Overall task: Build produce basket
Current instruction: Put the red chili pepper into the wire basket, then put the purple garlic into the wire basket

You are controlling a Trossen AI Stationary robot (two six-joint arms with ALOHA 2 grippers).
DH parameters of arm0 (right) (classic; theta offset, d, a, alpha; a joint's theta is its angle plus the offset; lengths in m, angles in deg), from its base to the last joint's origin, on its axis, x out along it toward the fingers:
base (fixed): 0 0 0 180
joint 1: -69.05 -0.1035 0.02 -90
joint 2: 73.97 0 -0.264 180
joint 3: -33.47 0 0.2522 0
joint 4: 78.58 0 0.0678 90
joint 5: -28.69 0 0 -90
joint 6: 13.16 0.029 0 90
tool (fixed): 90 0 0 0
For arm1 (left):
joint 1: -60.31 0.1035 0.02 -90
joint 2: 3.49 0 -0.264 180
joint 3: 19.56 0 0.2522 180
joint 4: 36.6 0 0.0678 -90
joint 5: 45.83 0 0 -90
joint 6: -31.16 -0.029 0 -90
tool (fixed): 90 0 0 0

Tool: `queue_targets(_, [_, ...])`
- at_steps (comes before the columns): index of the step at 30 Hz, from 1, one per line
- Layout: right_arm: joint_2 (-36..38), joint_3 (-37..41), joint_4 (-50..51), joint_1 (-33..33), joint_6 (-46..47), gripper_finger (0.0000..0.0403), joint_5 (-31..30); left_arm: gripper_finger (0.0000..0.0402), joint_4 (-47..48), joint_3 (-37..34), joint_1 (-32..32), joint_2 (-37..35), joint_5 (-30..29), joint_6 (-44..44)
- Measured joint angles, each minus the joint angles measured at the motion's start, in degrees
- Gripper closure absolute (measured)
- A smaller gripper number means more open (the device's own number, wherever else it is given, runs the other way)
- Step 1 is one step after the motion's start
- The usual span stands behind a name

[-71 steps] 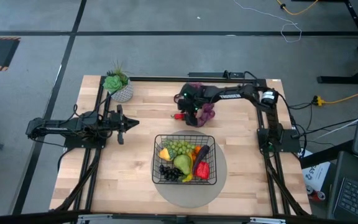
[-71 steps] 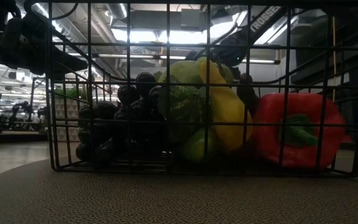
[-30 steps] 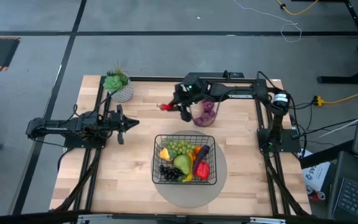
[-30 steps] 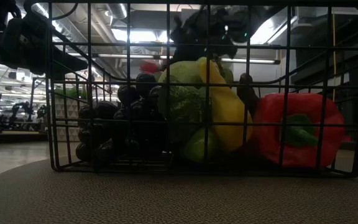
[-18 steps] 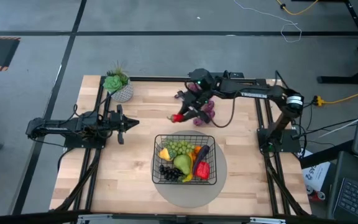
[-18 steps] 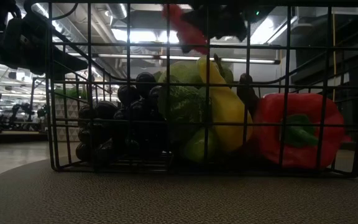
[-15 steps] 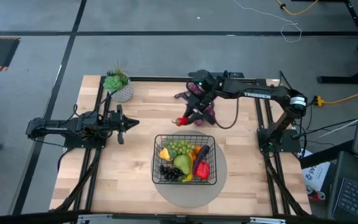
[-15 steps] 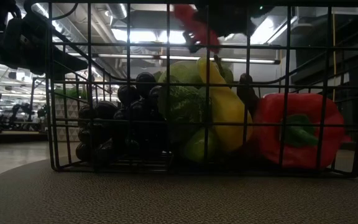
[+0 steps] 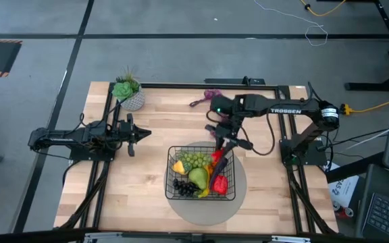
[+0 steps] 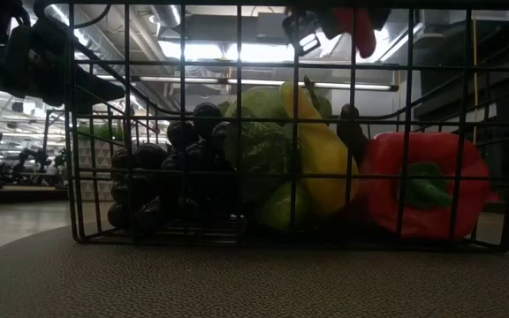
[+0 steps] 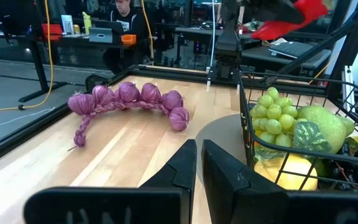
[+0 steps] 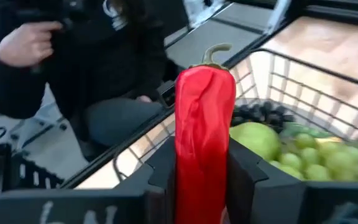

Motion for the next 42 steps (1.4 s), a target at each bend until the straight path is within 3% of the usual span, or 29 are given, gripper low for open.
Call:
queue_targets(18, [-0.04, 0.03, 0.23, -5.92, 2.19, 0.0284, -23.45, 0.0382, 0.0, 0.02, 0.0, 0.0, 0.0, 0.0])
queue_targets(26, [-0.04, 0.02, 0.38, -6.87, 2.25, 0.0219, -25.01, 0.0382, 0.0, 0.0, 0.0, 0.0, 0.0, 0.0])
queue_targets(31, [-0.01, 0.02, -0.08, -6.85, 2.21, 0.0206, -28.83, 0.0382, 0.0, 0.0, 0.0, 0.0, 0.0, 0.0])
queue_targets(34, [0.48, -0.05, -0.81, -6.45, 2.2, 0.0206, -38.18, 0.0382, 0.0, 0.0, 0.0, 0.0, 0.01, 0.0])
queue_targets(42, [1.42, -4.57, -6.21, -4.17, 4.68, 0.0216, -71.99, 0.0382, 0.02, 0.0, 0.0, -0.02, 0.02, 0.0])
